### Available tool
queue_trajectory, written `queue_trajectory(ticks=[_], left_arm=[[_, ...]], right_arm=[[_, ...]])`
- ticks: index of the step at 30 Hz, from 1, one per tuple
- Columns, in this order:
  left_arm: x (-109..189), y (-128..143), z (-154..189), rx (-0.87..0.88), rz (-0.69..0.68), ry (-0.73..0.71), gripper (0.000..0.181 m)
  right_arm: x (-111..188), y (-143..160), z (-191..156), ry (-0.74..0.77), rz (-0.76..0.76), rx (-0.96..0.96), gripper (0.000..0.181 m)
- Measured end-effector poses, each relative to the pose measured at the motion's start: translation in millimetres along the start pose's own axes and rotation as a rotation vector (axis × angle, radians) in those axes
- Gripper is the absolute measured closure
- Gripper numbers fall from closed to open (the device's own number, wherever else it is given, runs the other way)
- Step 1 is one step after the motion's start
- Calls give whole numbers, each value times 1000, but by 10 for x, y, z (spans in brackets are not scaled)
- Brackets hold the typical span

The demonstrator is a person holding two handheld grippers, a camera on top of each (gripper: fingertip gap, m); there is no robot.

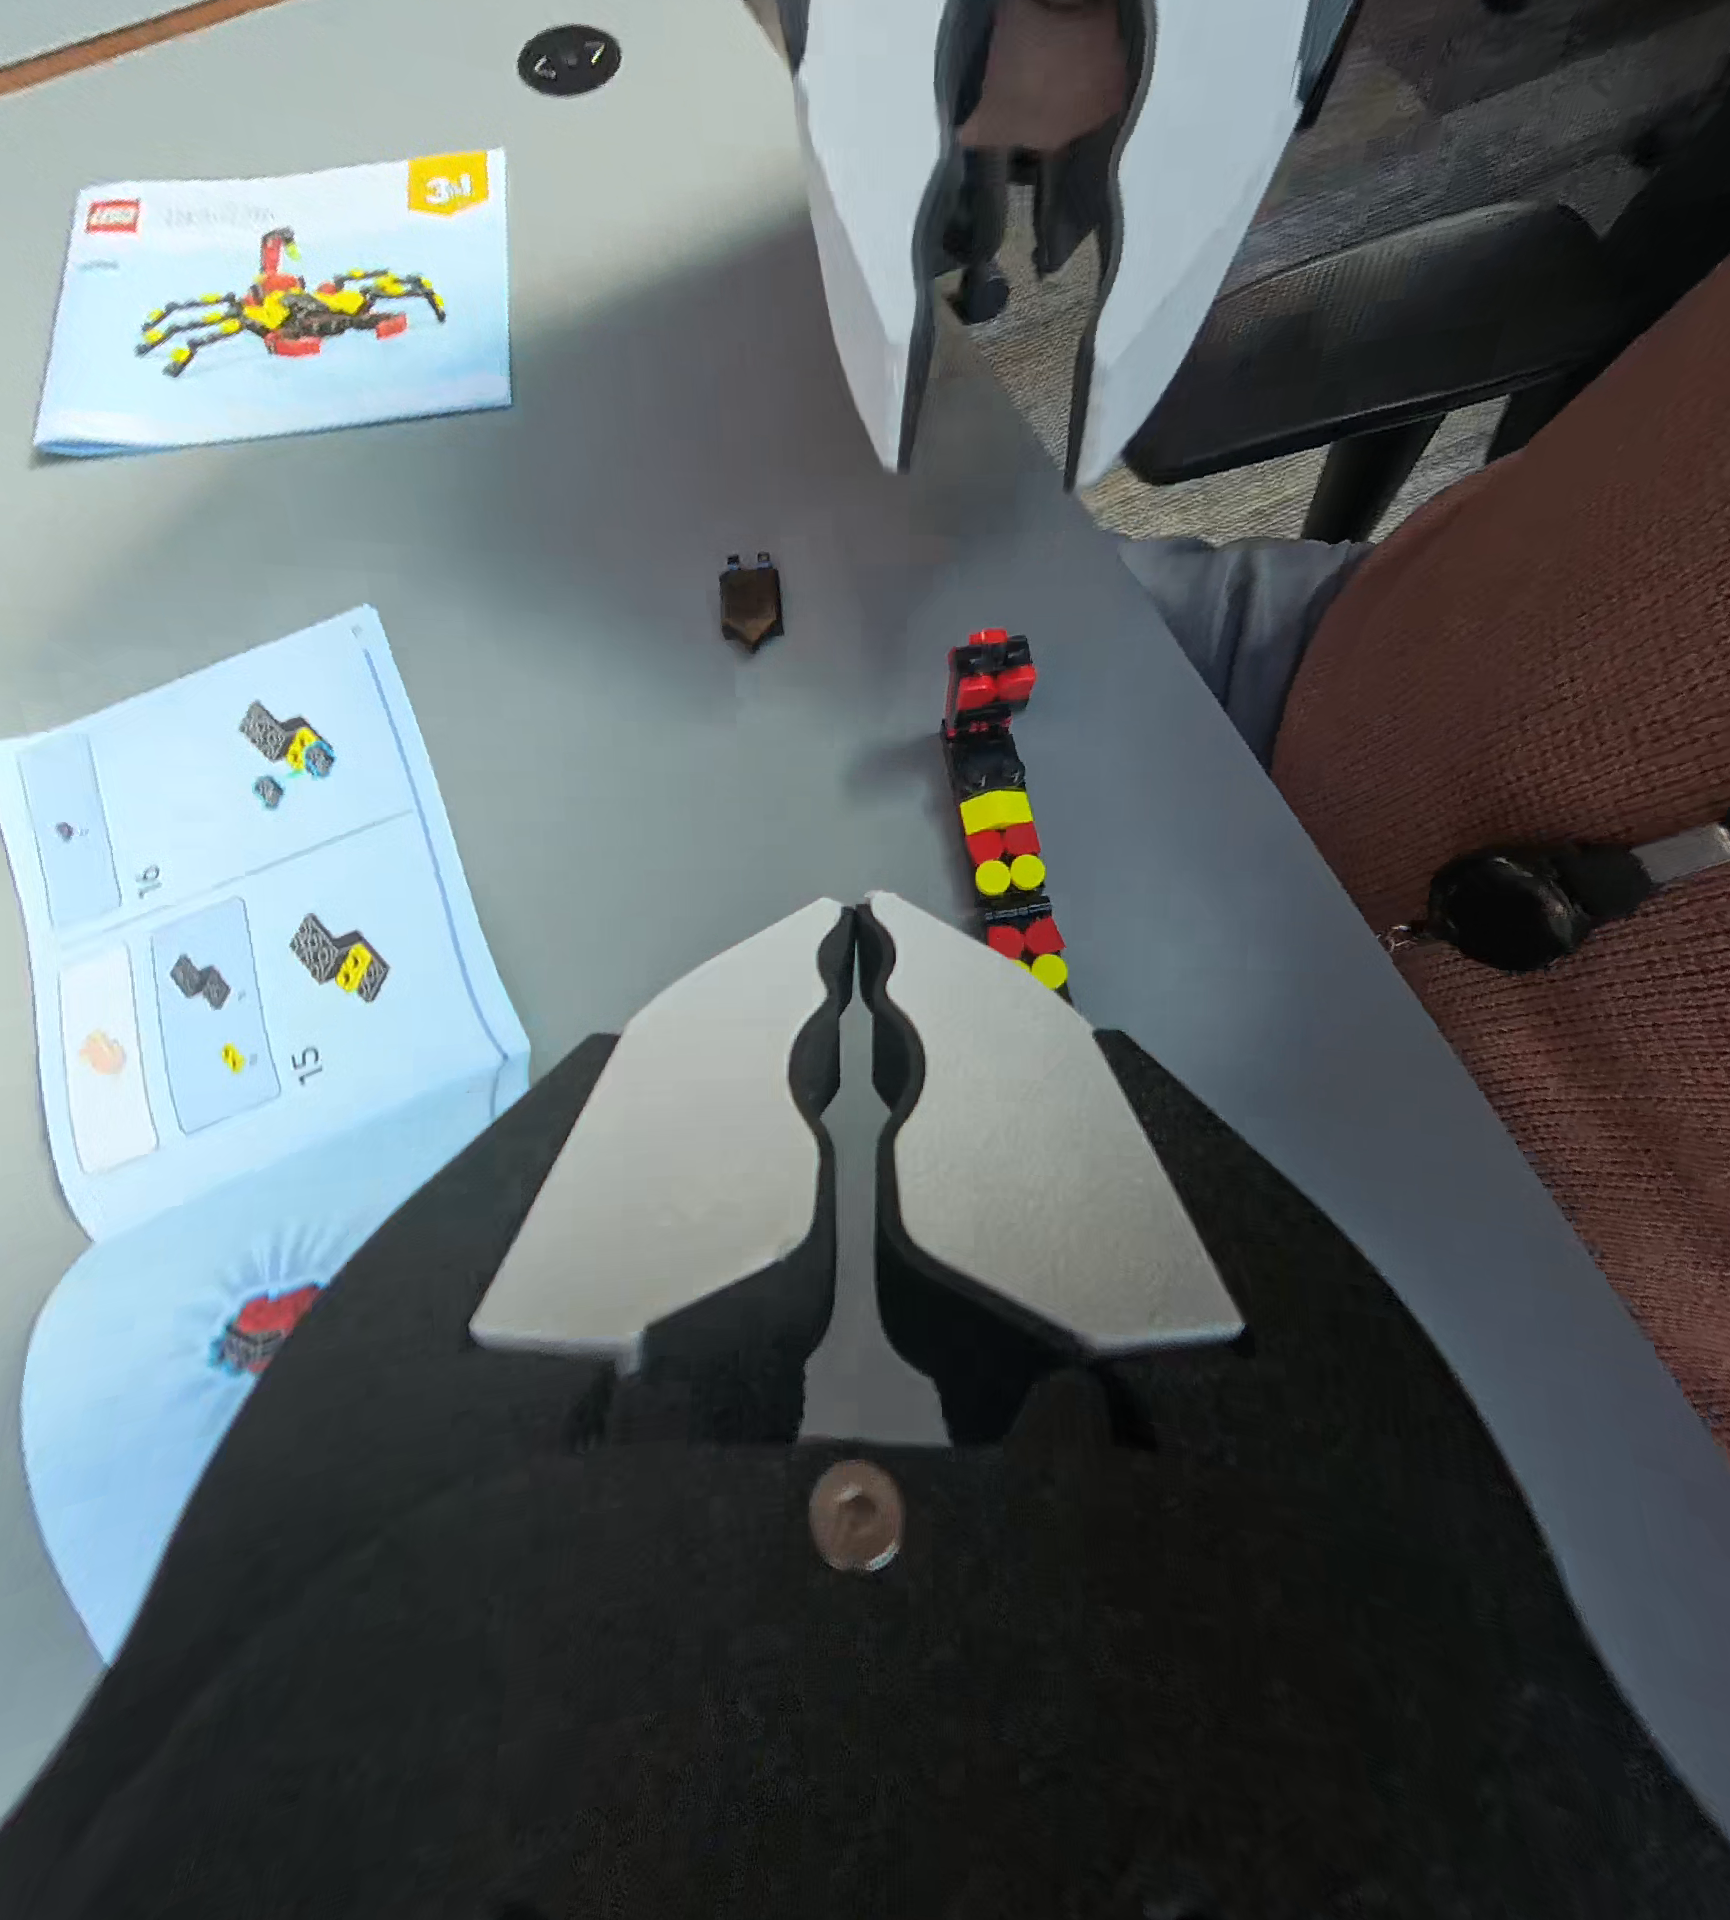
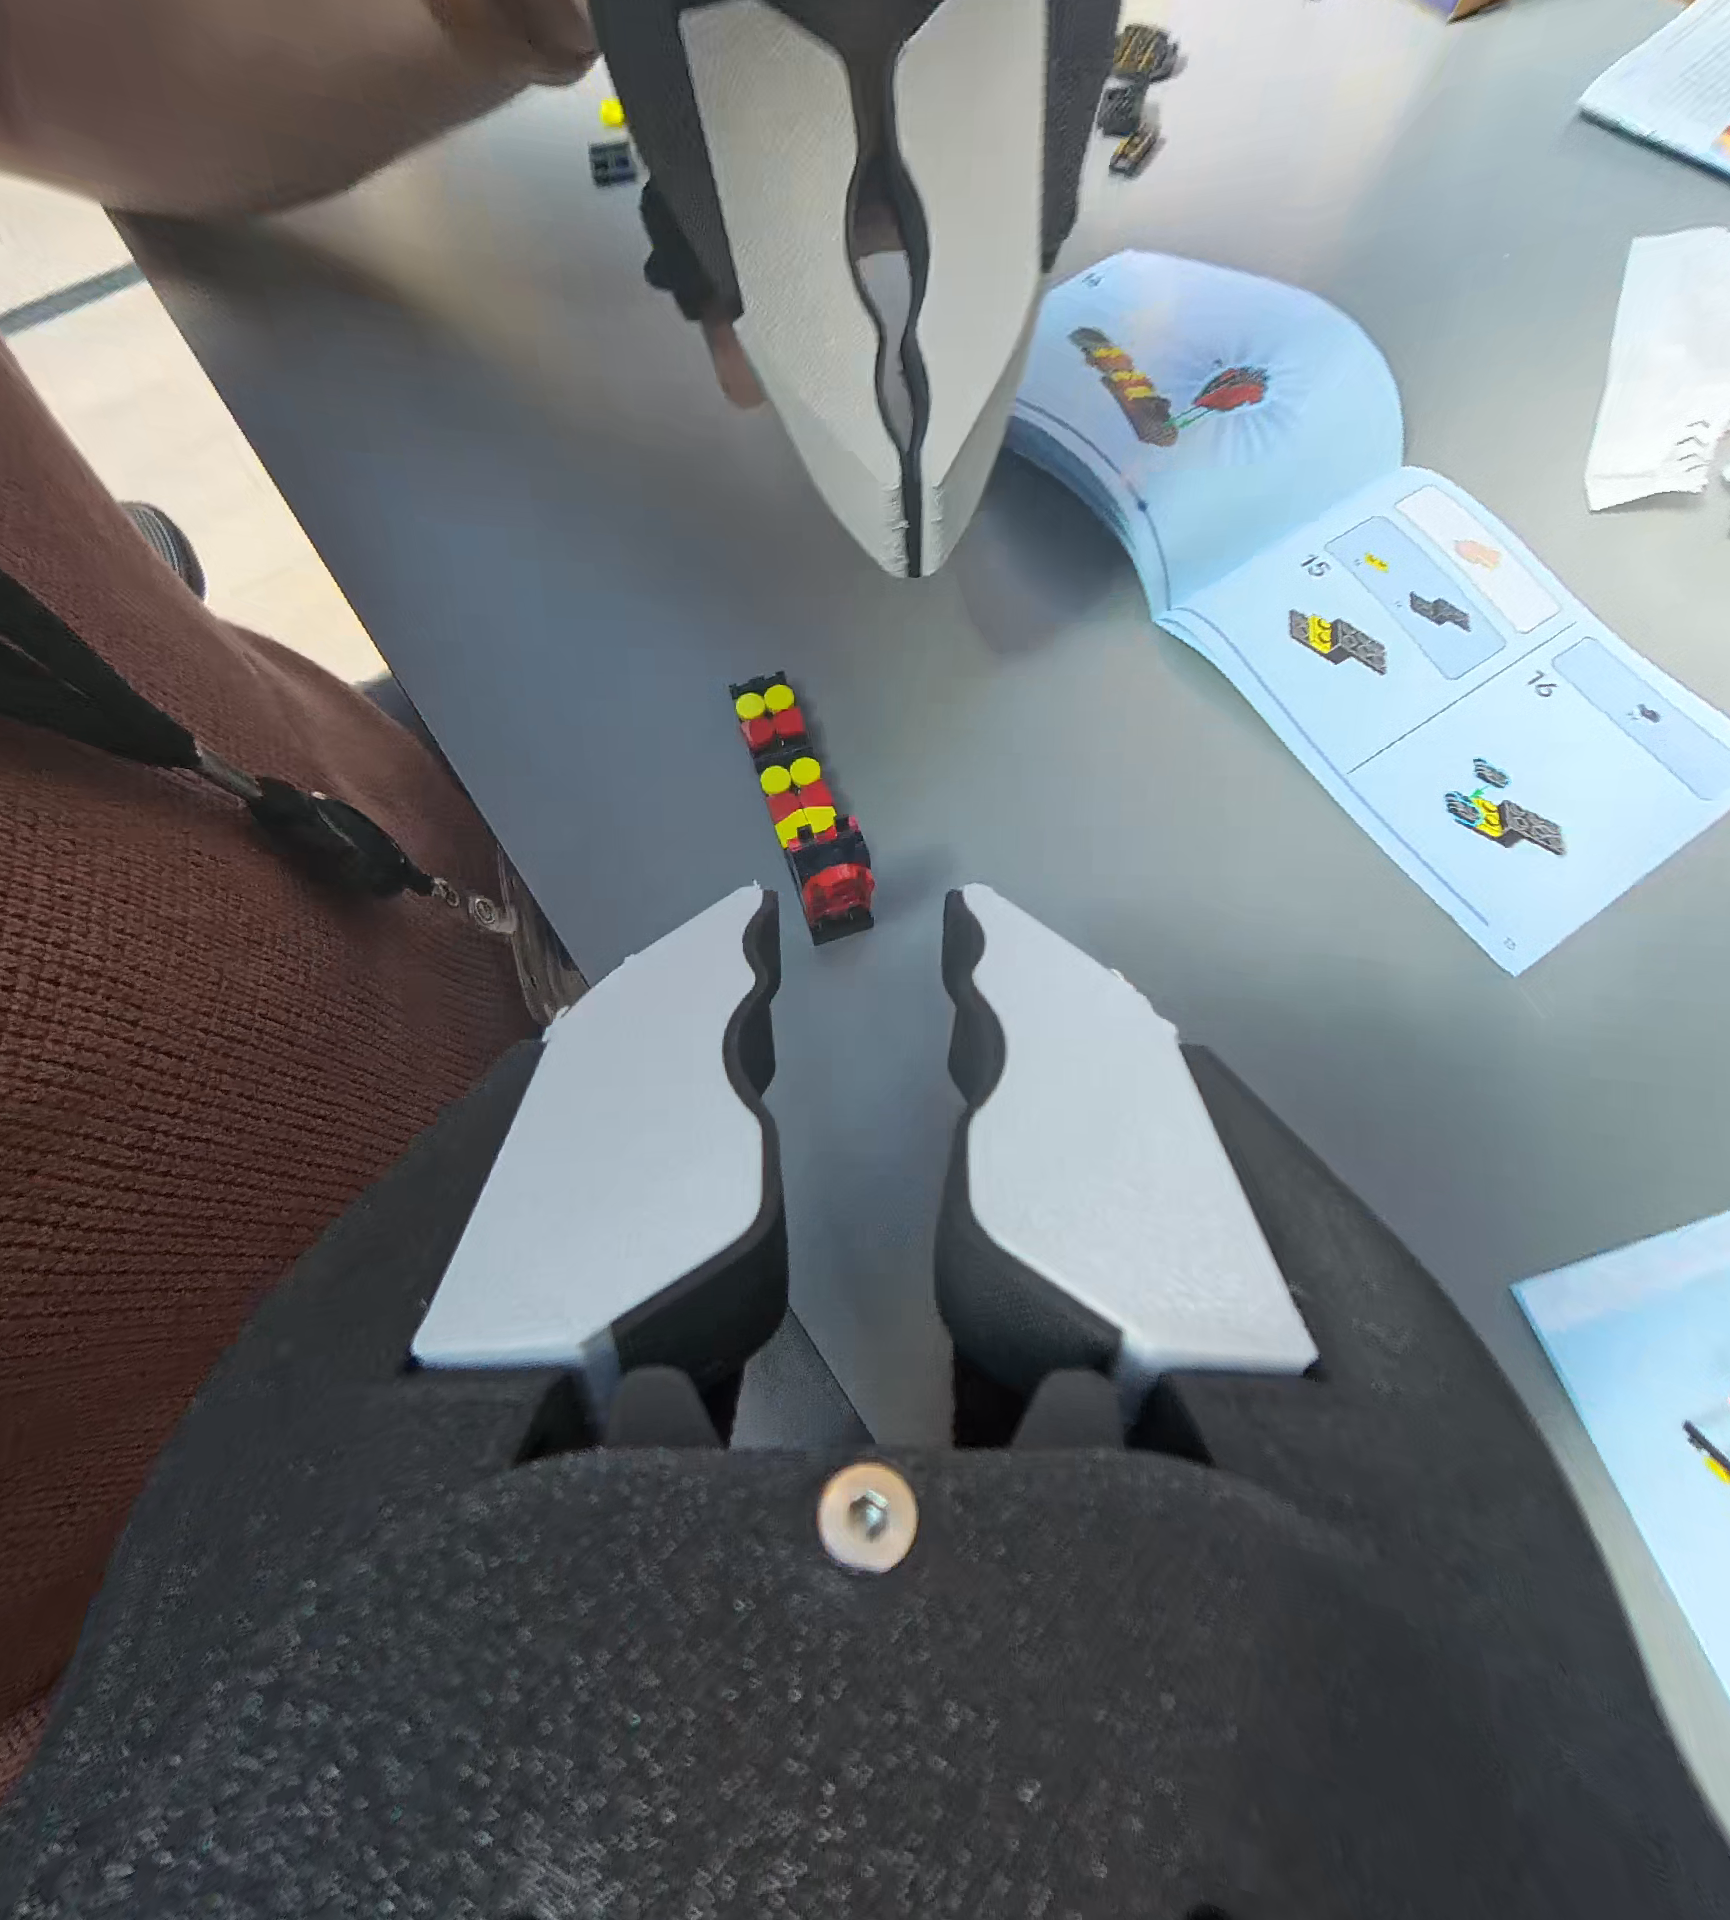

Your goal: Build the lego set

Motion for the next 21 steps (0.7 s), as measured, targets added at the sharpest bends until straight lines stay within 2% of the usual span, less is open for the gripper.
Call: queue_trajectory(ticks=[2,6,12,15,17,19,21], left_arm=[[64,77,76,54,-48,-121,179],[254,122,371,155,-11,-347,174],[610,225,499,305,63,-691,159],[660,308,489,379,58,-717,155],[593,276,515,372,59,-670,162],[416,190,549,335,40,-577,164],[175,63,566,254,6,-461,159]], right_arm=[[134,-29,55,62,100,-11,152],[325,-99,142,123,324,-51,153],[532,-317,497,293,412,1,154],[629,-435,659,347,447,23,154],[620,-440,677,322,427,25,156],[498,-306,623,245,296,26,158],[387,-139,636,285,178,70,158]])
Point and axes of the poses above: each gripper's, where its closed fingertips meet, x back along the fingers, y out of its underside, z = x × y across the jaws, the point moved 3 cm from there along x, back along the fingers, and after that the axes turned 15 degrees about -x, right-handed, at the moved point
